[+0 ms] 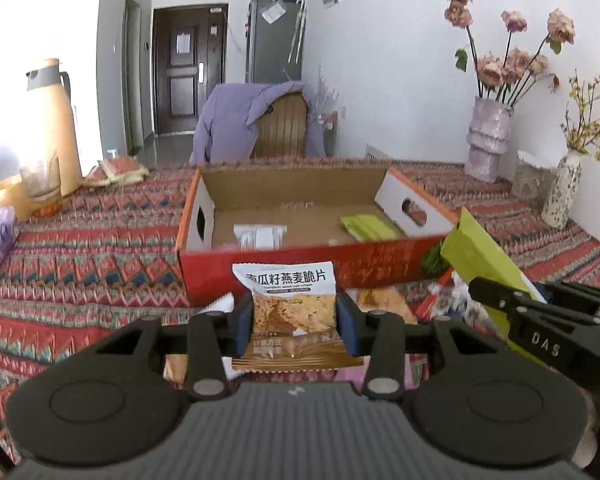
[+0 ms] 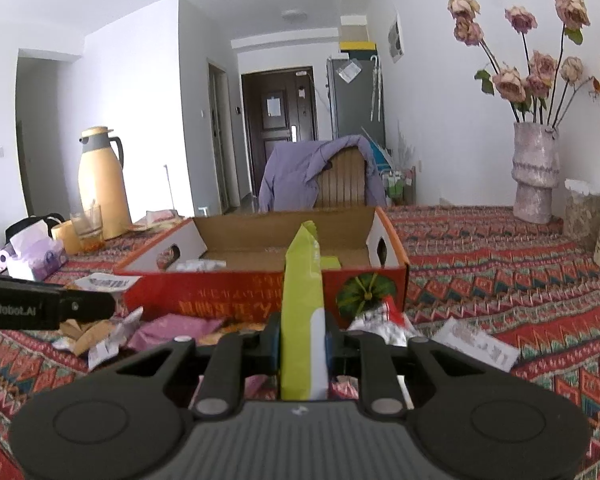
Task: Organize snacks
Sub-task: 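Carry both packets over the box and open both grippers to drop them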
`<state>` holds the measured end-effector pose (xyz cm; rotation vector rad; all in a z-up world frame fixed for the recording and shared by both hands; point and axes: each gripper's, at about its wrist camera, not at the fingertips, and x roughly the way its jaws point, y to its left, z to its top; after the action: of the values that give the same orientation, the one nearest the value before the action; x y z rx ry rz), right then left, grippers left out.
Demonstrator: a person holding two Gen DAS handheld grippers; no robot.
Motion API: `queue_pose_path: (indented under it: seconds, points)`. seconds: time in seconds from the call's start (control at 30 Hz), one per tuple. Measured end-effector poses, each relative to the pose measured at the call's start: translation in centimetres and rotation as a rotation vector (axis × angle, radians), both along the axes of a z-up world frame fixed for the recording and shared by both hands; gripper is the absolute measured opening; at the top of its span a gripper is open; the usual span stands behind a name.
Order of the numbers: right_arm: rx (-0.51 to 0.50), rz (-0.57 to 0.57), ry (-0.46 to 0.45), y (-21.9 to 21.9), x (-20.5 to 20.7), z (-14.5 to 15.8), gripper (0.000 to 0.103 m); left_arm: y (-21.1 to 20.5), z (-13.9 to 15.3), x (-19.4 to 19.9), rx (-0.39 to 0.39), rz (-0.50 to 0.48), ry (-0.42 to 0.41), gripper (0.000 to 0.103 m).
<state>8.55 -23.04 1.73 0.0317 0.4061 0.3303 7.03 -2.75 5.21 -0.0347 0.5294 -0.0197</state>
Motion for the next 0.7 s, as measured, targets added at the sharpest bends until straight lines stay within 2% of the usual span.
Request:
queue_pose_path:
  seconds: [0.4,0.7]
  points:
    - [-0.011,-0.007,-0.119,1.9,3.8,4.2,0.019,-0.1,4.0,4.7,0.008,0.031,-0.089,0.043]
    - [-0.004,-0.012,-0.113,3.1,9.1,5.7,0.019,-0.1,5.5,8.4,0.022,0.056,-0.128,0.043]
